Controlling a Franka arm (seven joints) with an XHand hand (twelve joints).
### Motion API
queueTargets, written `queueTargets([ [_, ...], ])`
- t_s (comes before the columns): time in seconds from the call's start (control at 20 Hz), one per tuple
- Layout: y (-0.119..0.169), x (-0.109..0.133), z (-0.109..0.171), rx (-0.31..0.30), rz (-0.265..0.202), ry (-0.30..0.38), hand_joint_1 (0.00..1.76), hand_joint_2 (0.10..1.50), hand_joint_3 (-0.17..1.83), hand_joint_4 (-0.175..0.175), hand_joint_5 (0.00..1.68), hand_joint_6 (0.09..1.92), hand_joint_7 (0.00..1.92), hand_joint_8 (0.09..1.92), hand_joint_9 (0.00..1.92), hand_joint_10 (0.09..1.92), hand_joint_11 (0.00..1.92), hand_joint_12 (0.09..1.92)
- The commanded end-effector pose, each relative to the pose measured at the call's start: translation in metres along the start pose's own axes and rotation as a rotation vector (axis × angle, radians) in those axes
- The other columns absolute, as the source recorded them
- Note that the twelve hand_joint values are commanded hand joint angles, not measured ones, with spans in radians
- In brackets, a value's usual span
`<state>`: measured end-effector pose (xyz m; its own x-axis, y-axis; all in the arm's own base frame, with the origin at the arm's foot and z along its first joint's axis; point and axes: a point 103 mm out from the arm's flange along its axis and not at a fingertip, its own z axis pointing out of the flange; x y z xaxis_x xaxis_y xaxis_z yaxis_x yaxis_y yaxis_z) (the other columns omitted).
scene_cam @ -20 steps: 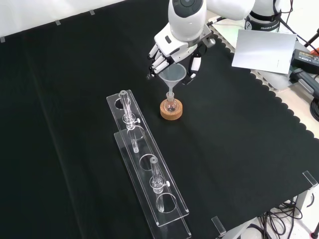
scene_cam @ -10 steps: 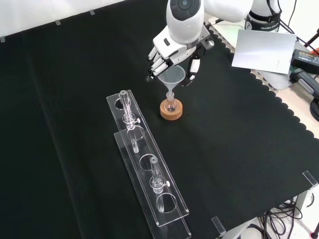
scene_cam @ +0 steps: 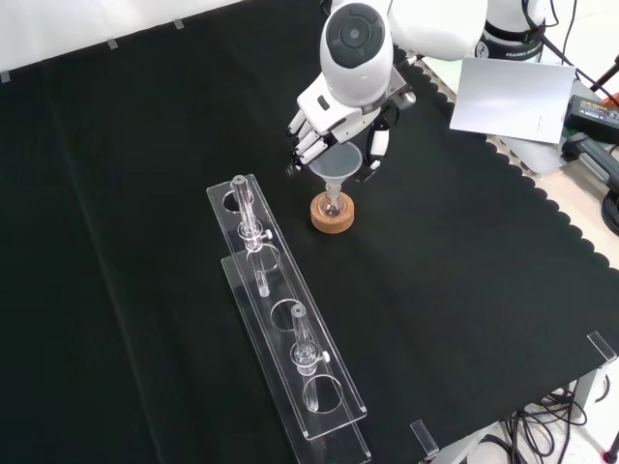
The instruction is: Place the funnel on the round-bottom flask.
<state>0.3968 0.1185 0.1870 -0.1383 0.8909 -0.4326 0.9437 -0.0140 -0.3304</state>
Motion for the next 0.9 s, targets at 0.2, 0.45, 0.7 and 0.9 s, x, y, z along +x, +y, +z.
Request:
queueTargets([
  [0.2,0.0004,-0.0023,-0.0007,0.008,0.014,-0.020,0.68,0.83,0.55,-0.061,0.45,0.09,0.55,0.90,0.85,0.65,0.70,1.20],
  [0.45,-0.0021,-0.0014,-0.0015,0.001,0.005,-0.022,0.68,0.83,0.55,-0.060,0.45,0.09,0.53,0.89,0.83,0.65,0.68,1.21],
  [0.7,-0.0040,0.0000,-0.0017,0.030,0.007,-0.014,0.66,0.82,0.55,-0.059,0.40,0.09,0.44,0.89,0.77,0.67,0.63,1.25],
  [0.9,-0.0048,-0.0022,0.0002,0.033,0.011,-0.008,0.63,0.81,0.55,-0.059,0.37,0.09,0.38,0.88,0.73,0.68,0.59,1.26],
])
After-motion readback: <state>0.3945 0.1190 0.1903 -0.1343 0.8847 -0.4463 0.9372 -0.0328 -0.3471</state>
